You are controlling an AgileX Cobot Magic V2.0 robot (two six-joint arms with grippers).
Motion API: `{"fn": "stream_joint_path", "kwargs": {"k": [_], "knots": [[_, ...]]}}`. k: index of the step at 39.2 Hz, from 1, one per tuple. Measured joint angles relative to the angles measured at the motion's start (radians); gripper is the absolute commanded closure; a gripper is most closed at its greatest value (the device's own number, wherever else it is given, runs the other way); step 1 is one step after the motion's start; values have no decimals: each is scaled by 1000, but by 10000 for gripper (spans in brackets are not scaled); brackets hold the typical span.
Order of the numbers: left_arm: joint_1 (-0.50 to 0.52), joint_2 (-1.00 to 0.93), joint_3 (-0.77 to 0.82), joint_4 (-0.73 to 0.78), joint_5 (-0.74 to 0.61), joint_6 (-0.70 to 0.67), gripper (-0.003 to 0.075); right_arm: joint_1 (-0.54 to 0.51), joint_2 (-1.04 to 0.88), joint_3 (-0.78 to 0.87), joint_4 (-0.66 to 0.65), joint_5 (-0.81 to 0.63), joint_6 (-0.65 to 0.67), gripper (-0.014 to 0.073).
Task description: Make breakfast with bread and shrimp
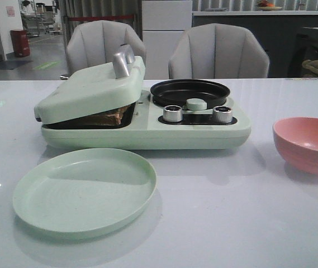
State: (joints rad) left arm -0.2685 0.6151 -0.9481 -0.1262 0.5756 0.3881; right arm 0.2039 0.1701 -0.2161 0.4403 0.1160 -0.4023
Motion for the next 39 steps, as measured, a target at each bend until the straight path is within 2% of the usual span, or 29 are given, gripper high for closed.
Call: {"fn": "stream_joint_path", "kwargs": {"k": [11,24,31,39], "knots": [[0,-248,281,-2,-69,0,337,0,0,0,0,0,0,64],[0,-568,512,-62,-85,0,337,0,0,0,0,0,0,64],[0,-613,615,-80,-91,-10,337,0,0,0,0,0,0,64],[0,-613,629,-89,-126,-11,349,0,0,0,0,0,0,64]]}}
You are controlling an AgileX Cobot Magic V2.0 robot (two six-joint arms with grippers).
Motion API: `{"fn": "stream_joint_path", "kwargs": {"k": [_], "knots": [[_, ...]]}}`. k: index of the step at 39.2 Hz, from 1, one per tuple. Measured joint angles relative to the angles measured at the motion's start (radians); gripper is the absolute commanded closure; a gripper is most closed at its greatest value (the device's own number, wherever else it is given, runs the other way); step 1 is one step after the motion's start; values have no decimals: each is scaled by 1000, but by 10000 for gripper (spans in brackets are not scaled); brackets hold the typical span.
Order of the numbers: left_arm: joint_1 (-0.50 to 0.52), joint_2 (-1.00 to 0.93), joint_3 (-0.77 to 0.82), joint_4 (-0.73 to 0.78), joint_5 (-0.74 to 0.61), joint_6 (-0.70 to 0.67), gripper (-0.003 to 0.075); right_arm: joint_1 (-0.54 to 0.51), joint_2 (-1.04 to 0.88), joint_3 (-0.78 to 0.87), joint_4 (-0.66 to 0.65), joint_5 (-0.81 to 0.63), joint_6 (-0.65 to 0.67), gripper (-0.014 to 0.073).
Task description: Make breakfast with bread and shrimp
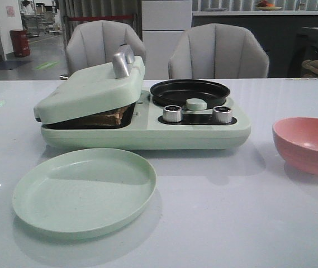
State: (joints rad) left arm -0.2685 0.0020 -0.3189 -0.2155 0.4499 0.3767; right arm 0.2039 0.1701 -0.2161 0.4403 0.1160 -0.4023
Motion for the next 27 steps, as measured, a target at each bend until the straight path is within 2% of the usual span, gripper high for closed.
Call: {"fn": "stream_joint_path", "kwargs": {"k": [3,8,11,27], "knots": [[0,0,5,-2,0,-2,401,0,0,0,0,0,0,64],[0,0,9,-4,-2,-4,554,0,0,0,0,0,0,64],[0,0,9,-6,-2,-4,613,0,0,0,0,0,0,64],[0,0,9,-6,2,-5,606,0,0,0,0,-14,0,64]]}}
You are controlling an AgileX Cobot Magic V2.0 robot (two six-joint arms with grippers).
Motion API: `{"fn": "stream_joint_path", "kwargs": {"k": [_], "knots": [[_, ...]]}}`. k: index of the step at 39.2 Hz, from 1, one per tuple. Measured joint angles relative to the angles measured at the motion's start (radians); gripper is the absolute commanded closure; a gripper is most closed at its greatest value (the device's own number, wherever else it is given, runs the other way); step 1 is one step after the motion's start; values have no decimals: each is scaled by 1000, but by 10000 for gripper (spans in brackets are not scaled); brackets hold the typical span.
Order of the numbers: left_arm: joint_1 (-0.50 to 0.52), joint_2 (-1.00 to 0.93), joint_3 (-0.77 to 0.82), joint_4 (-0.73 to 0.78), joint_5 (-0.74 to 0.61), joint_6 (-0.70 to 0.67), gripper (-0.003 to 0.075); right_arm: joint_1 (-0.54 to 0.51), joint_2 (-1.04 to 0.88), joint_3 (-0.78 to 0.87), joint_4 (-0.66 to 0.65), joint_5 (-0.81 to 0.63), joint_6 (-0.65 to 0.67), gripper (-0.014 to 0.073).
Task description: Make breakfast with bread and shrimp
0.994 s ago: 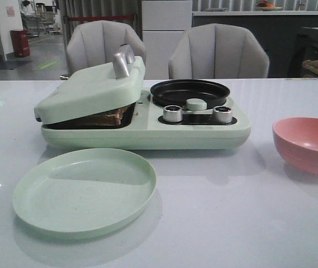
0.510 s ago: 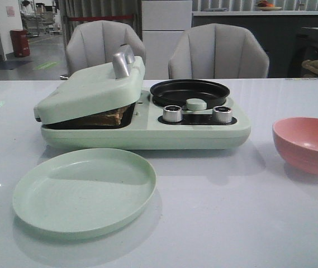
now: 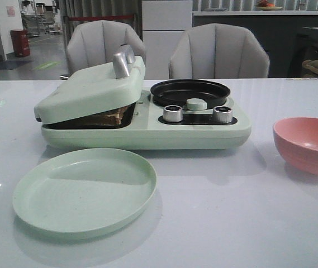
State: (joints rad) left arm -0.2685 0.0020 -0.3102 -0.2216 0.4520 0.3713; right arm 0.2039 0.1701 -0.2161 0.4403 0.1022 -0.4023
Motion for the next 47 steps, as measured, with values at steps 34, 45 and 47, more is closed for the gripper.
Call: {"fn": "stream_joint_path", "kwargs": {"k": [34,45,47], "knots": [[0,0,0,0,6,0,606,-2,519,-374,76,278,149,66],[0,0,0,0,6,0,606,-186,739,-529,82,350,155,66],[0,0,0,0,6,0,606,-242,773,-565,82,370,157,66]]}}
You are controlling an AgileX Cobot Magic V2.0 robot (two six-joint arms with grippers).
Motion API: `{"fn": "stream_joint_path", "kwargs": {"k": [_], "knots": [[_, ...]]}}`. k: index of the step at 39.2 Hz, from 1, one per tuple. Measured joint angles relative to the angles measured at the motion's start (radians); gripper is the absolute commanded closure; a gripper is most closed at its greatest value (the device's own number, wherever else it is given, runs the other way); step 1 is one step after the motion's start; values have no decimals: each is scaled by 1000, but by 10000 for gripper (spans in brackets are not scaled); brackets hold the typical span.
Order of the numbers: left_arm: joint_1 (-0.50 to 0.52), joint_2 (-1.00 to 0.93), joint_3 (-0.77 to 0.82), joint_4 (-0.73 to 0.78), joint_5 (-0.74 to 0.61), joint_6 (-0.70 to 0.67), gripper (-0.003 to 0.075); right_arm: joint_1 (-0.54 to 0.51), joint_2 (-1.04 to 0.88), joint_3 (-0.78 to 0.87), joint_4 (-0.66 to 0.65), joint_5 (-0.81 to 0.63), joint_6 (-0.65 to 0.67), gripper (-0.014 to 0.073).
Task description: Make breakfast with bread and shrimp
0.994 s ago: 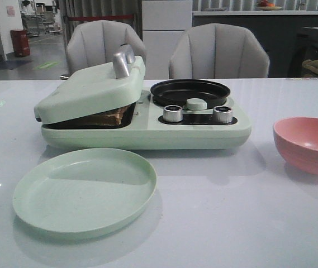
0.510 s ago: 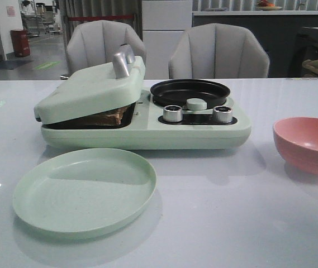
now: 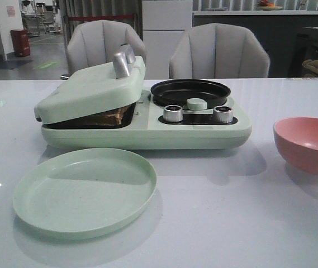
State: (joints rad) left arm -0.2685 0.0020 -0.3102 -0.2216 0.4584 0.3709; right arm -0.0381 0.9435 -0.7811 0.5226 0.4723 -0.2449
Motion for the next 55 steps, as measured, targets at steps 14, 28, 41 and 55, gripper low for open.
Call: {"fn": "stream_joint_path", "kwargs": {"k": [14,28,41,55], "knots": [[0,0,0,0,0,-2,606,-168,329,-119,69,56,0,67],[0,0,0,0,0,-2,606,-176,548,-125,57,18,-18,67],[0,0,0,0,0,-2,606,-176,671,-144,55,-101,-18,83],[0,0,0,0,0,-2,606,-176,842,-264,55,1,-25,432]]}}
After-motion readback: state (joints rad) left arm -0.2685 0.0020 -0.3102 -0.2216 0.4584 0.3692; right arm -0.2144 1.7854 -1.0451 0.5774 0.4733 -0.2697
